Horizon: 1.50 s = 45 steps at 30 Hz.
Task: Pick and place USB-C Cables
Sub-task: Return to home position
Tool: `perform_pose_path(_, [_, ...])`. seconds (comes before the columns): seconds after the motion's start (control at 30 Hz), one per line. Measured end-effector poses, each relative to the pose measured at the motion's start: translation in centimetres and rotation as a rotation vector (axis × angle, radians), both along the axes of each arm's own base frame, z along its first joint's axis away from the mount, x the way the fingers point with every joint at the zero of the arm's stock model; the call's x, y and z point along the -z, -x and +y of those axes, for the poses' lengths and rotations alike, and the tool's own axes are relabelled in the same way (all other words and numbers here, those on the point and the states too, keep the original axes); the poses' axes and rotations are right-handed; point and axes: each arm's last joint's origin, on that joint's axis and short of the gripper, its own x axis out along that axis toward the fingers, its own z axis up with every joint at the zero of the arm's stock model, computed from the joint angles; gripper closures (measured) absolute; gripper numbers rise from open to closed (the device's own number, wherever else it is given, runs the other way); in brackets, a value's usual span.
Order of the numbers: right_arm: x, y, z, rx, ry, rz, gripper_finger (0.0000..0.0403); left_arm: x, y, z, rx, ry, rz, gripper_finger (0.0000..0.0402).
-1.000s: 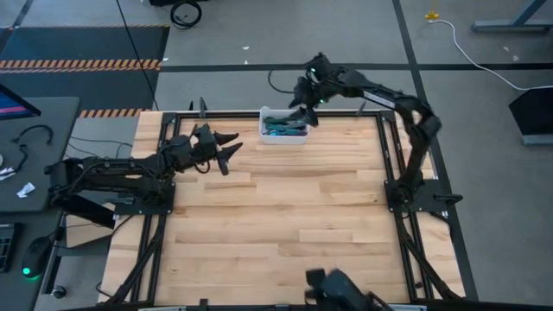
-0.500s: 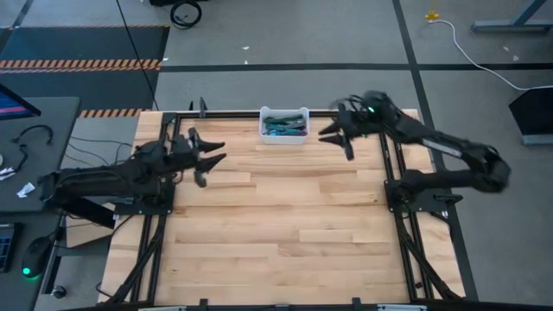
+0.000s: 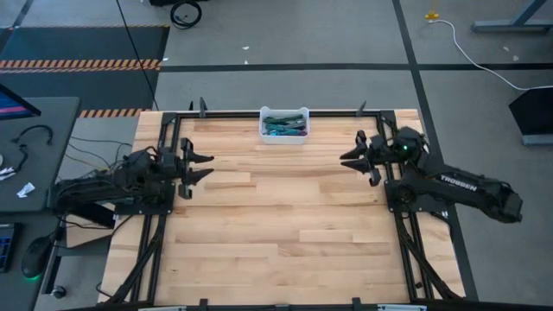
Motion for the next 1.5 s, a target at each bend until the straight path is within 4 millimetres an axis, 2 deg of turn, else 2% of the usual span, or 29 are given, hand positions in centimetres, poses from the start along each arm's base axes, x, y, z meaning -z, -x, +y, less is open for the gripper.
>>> perform_pose_path(0.13, [1.5,0.8,0.6,-0.039,-0.018,-0.051,0.0302,1.9,0.1,0.0,0.007,0.011,-0.084,0.0237])
perform_pose_path(0.27, [2.6,1.4,1.1,-0.053,-0.031,-0.108,0.0302,3.6,0.0,0.1,-0.002,0.041,-0.075,0.0237])
perform_pose_path(0.43, [3.8,2.0,1.7,-0.114,-0.036,-0.167,0.0302,3.7,-0.1,0.1,-0.02,0.048,-0.061,0.0237])
perform_pose_path(0.57, [3.6,2.3,1.9,-0.112,-0.034,-0.182,0.0308,3.8,-0.1,0.1,-0.019,0.056,-0.057,0.0237])
perform_pose_path(0.83, [3.1,2.6,2.8,-0.07,-0.099,-0.247,0.0353,3.8,-0.1,0.1,-0.009,0.104,-0.062,0.0237])
perform_pose_path(1.03, [5.0,2.1,3.6,0.062,-0.155,-0.098,0.0397,3.8,-0.1,0.1,-0.001,0.139,-0.058,0.0237])
perform_pose_path(1.23, [6.2,1.9,4.5,0.166,-0.138,0.007,0.0396,4.0,-0.1,0.1,0.001,0.158,-0.046,0.0237])
perform_pose_path(1.5, [6.8,1.7,5.5,0.144,-0.063,0.065,0.0396,4.9,-0.3,0.3,-0.068,0.18,0.043,0.0237])
